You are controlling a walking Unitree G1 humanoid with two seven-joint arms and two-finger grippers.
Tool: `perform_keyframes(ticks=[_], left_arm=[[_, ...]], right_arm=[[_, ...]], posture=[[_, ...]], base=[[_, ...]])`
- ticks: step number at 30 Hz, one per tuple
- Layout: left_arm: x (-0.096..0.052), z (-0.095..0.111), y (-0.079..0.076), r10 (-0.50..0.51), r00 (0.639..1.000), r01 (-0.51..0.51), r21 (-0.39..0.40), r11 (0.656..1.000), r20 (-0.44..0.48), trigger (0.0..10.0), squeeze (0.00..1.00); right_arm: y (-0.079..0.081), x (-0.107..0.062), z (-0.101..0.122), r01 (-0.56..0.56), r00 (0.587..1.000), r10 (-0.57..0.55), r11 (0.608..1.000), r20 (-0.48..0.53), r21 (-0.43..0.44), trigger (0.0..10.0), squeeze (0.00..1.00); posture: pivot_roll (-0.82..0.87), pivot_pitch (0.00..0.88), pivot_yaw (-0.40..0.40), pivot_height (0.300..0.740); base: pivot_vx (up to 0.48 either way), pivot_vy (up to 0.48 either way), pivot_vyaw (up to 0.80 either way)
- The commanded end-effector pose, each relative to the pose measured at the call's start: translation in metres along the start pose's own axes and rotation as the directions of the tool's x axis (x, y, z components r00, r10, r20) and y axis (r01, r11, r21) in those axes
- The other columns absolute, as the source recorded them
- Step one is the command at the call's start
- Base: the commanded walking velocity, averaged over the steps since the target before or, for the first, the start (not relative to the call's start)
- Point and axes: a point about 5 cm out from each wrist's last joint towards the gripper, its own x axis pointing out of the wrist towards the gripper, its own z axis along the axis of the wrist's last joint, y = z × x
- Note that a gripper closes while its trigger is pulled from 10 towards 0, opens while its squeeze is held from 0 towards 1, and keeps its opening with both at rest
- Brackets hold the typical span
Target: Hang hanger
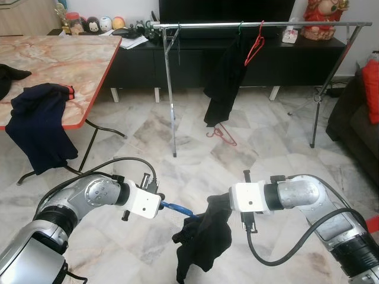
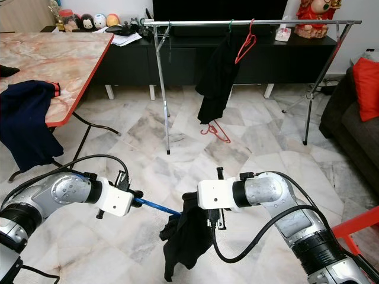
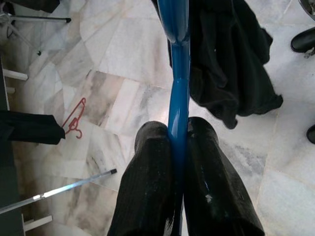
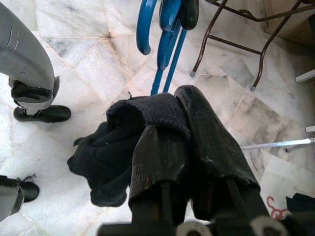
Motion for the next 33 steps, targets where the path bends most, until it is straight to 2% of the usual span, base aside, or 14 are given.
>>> perform_keyframes(ticks=[1, 8, 10, 13, 15, 17, 20, 21, 23, 25, 33], left_arm=[[-0.004, 0.002, 0.005, 0.004, 1.000, -0.004, 0.020, 1.000, 0.016, 10.0, 0.00], [-0.001, 0.021, 0.019, 0.073, 0.987, -0.071, -0.021, 0.997, 0.146, 10.0, 0.00], [-0.004, 0.032, 0.027, 0.070, 0.977, -0.072, 0.004, 0.997, 0.202, 10.0, 0.00], [-0.005, 0.032, 0.026, 0.033, 0.981, -0.042, 0.039, 0.998, 0.193, 10.0, 0.00], [-0.007, 0.030, 0.018, -0.062, 0.985, 0.051, 0.071, 0.996, 0.160, 10.0, 0.00], [-0.007, 0.027, 0.011, -0.110, 0.986, 0.100, 0.086, 0.991, 0.123, 10.0, 0.00], [-0.007, 0.025, 0.008, -0.121, 0.987, 0.112, 0.088, 0.990, 0.107, 10.0, 0.00], [-0.005, 0.018, 0.006, -0.111, 0.992, 0.105, 0.092, 0.990, 0.057, 10.0, 0.00], [-0.005, 0.016, 0.006, -0.103, 0.994, 0.098, 0.091, 0.991, 0.046, 10.0, 0.00], [-0.005, 0.017, 0.006, -0.089, 0.994, 0.085, 0.072, 0.994, 0.061, 10.0, 0.00], [-0.005, 0.023, 0.004, -0.097, 0.991, 0.089, 0.089, 0.992, 0.096, 10.0, 0.00]], right_arm=[[-0.005, 0.002, 0.004, 0.002, 1.000, -0.002, 1.000, -0.001, -0.027, 10.0, 0.00], [-0.003, 0.002, 0.003, -0.004, 1.000, 0.004, 1.000, -0.002, -0.025, 10.0, 0.00], [-0.002, 0.001, 0.001, -0.009, 1.000, 0.009, 1.000, -0.009, -0.026, 10.0, 0.00], [-0.002, 0.001, 0.001, -0.012, 1.000, 0.011, 1.000, -0.010, -0.027, 10.0, 0.00], [-0.003, 0.001, 0.001, -0.012, 1.000, 0.012, 0.999, -0.014, -0.033, 10.0, 0.00], [-0.003, 0.001, 0.001, -0.012, 1.000, 0.012, 0.999, -0.019, -0.035, 10.0, 0.00], [-0.003, 0.002, 0.001, -0.014, 1.000, 0.013, 0.999, -0.019, -0.035, 10.0, 0.00], [-0.003, 0.003, 0.001, -0.015, 1.000, 0.014, 0.999, -0.019, -0.037, 10.0, 0.00], [-0.002, 0.003, 0.002, -0.016, 1.000, 0.016, 0.999, -0.018, -0.039, 10.0, 0.00], [-0.002, 0.003, 0.002, -0.016, 1.000, 0.015, 0.999, -0.018, -0.037, 10.0, 0.00], [-0.002, 0.003, 0.000, -0.017, 1.000, 0.016, 0.999, -0.021, -0.037, 10.0, 0.00]], posture=[[-0.11, 0.000, -0.020, 0.740], [-0.11, 0.000, -0.020, 0.740], [-0.10, 0.003, -0.021, 0.740], [-0.11, 0.004, -0.019, 0.740], [-0.11, 0.004, -0.019, 0.740], [-0.11, 0.004, -0.019, 0.740], [-0.10, 0.004, -0.019, 0.740], [-0.11, 0.004, -0.019, 0.740], [-0.11, 0.004, -0.019, 0.740], [-0.11, 0.006, -0.020, 0.740], [-0.10, 0.009, -0.021, 0.740]], base=[[0.000, 0.000, 0.00], [0.000, 0.000, 0.00], [0.000, 0.000, 0.00], [0.000, 0.000, 0.00], [0.000, 0.000, 0.00], [0.000, 0.000, 0.00], [0.000, 0.000, 0.00], [0.000, 0.000, 0.00], [0.000, 0.000, 0.00], [0.000, 0.000, 0.00], [0.000, 0.000, 0.00]])
